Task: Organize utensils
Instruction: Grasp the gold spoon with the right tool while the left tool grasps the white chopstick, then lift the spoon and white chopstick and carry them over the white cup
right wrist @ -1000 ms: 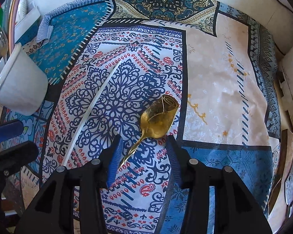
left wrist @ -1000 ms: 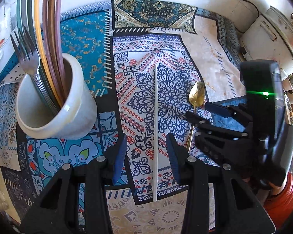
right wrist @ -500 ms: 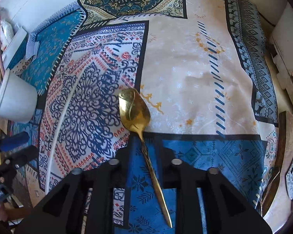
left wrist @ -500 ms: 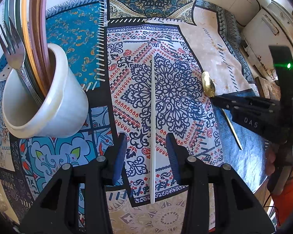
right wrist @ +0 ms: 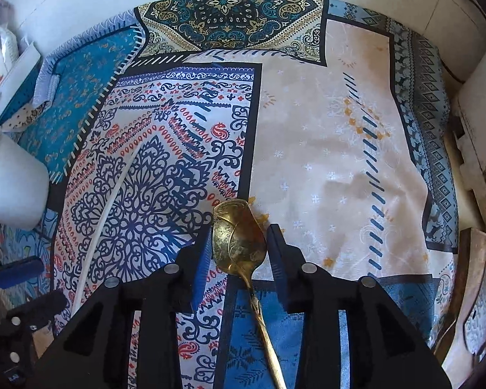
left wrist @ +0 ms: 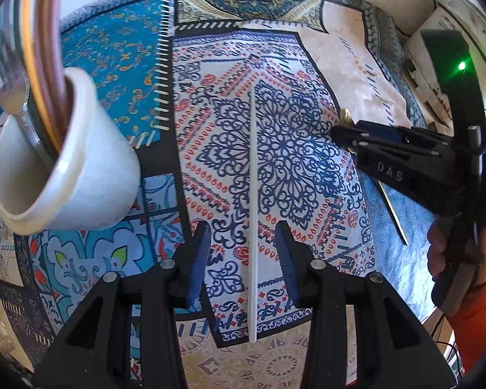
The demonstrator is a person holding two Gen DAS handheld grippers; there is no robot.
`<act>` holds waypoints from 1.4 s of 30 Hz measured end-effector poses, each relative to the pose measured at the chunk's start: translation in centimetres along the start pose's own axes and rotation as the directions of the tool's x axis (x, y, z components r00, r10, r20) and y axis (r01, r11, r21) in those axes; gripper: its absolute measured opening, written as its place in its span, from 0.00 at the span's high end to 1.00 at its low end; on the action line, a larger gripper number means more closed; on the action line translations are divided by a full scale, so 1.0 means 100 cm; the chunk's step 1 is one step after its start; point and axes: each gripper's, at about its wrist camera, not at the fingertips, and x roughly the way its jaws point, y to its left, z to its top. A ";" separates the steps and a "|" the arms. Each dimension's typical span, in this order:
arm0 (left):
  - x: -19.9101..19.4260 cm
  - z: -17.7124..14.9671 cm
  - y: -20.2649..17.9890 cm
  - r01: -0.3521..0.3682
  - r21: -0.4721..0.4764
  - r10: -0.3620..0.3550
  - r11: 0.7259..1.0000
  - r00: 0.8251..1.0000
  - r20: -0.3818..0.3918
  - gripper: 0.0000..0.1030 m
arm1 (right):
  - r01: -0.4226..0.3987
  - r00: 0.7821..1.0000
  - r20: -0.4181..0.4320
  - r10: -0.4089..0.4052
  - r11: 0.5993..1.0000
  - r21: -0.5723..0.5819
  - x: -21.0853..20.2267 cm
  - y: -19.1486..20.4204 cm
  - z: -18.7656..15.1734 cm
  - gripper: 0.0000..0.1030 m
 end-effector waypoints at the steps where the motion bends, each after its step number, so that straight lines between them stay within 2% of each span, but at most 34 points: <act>1: 0.001 0.001 -0.003 -0.004 0.011 0.004 1.000 1.000 0.000 0.61 | -0.013 1.000 -0.006 0.013 1.000 0.015 -0.001 -0.004 0.000 0.70; 3: 0.005 0.004 -0.008 -0.008 0.032 0.008 0.999 1.000 0.001 0.61 | -0.047 0.999 -0.015 0.047 0.997 0.056 -0.003 -0.012 0.001 0.70; 7: 0.013 0.016 -0.015 -0.029 0.061 0.029 0.998 1.000 0.001 0.64 | -0.063 0.998 0.022 0.061 0.993 0.099 -0.021 -0.028 -0.006 0.70; 10: 0.023 0.030 -0.018 -0.047 0.079 0.048 0.996 0.999 -0.016 0.68 | -0.072 0.996 0.060 0.065 0.990 0.124 -0.044 -0.038 -0.017 0.70; 12: 0.031 0.037 -0.019 -0.064 0.082 0.068 0.995 0.997 -0.048 0.75 | -0.067 0.995 0.089 0.056 0.990 0.126 -0.060 -0.042 -0.022 0.70; 16: 0.036 0.040 -0.021 -0.092 0.113 0.099 0.989 0.993 -0.060 0.78 | -0.060 0.989 0.139 0.044 0.991 0.116 -0.071 -0.029 -0.014 0.70; 20: 0.038 0.040 -0.021 -0.081 0.128 0.091 0.988 0.993 -0.076 0.80 | -0.083 0.983 0.173 0.062 0.990 0.114 -0.073 -0.020 -0.007 0.70; 23: 0.041 0.044 -0.022 -0.097 0.151 0.110 0.984 0.991 -0.082 0.95 | -0.090 0.979 0.194 0.066 0.989 0.114 -0.077 -0.014 -0.008 0.70; 26: 0.042 0.049 -0.025 -0.087 0.185 0.106 0.979 0.990 -0.093 0.96 | -0.092 0.977 0.204 0.067 0.989 0.119 -0.081 -0.012 -0.009 0.70; 29: 0.042 0.048 -0.029 -0.085 0.208 0.104 0.974 0.991 -0.080 0.96 | -0.095 0.975 0.210 0.069 0.988 0.120 -0.087 -0.010 -0.011 0.70; 31: 0.041 0.043 -0.030 -0.062 0.196 0.081 0.979 0.993 -0.087 0.97 | -0.088 0.973 0.222 0.060 0.989 0.120 -0.092 -0.008 -0.012 0.70; 34: 0.033 0.034 -0.030 -0.069 0.193 0.084 0.979 0.994 -0.070 0.97 | -0.079 0.970 0.237 0.048 0.989 0.124 -0.099 -0.007 -0.015 0.70; 42: -0.010 0.018 -0.030 -0.046 0.165 0.040 0.985 0.999 0.037 0.97 | -0.073 0.962 0.272 0.036 0.989 0.128 -0.119 0.004 -0.018 0.70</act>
